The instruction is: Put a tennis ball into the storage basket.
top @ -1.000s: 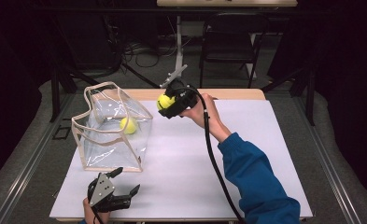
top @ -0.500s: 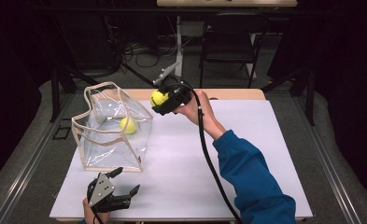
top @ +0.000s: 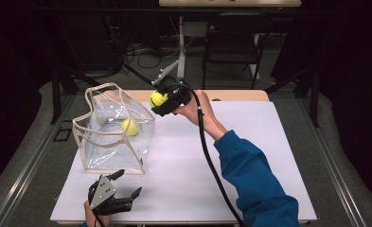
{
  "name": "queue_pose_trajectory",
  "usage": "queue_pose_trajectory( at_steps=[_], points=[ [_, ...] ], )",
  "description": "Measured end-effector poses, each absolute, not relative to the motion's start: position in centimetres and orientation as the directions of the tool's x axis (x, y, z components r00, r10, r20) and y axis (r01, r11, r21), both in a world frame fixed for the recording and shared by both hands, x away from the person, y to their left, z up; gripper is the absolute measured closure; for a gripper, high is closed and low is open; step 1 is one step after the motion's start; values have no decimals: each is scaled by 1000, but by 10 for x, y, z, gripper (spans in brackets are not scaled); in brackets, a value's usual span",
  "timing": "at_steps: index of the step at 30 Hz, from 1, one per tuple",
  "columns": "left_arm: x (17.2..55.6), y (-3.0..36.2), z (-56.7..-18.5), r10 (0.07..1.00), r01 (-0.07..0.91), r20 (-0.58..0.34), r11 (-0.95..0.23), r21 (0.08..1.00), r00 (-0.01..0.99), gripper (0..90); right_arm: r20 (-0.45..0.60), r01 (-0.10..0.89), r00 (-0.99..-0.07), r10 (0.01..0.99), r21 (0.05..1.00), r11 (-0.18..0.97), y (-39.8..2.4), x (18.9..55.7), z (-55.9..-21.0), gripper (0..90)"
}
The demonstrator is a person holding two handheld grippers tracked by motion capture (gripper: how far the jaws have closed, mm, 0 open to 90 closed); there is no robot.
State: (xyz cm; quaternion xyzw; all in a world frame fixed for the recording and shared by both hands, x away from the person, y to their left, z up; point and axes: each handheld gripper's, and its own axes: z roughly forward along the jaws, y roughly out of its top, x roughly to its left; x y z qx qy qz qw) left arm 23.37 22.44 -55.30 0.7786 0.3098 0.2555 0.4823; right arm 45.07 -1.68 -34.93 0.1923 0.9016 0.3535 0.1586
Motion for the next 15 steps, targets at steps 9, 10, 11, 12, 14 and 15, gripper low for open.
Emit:
queue_pose_trajectory(
  at_steps=[9,10,11,12,14,15],
  points=[
    [234,224,-553,727,231,105,-347,909,678,161,-160,228,-874,458,698,679,-13,450,-347,263],
    [234,224,-553,727,232,102,-344,910,679,161,-161,225,-876,455,698,680,-12,450,-347,262],
    [234,224,-553,728,234,99,-342,910,678,161,-159,224,-877,454,699,679,-12,450,-347,263],
    [234,224,-553,730,237,99,-342,909,676,161,-161,221,-877,453,700,678,-11,450,-347,262],
    [234,224,-553,731,242,91,-338,910,676,161,-155,223,-879,451,703,676,-10,451,-346,263],
    [234,224,-553,730,240,94,-340,909,677,161,-155,223,-879,451,703,676,-10,451,-346,263]
  ],
)
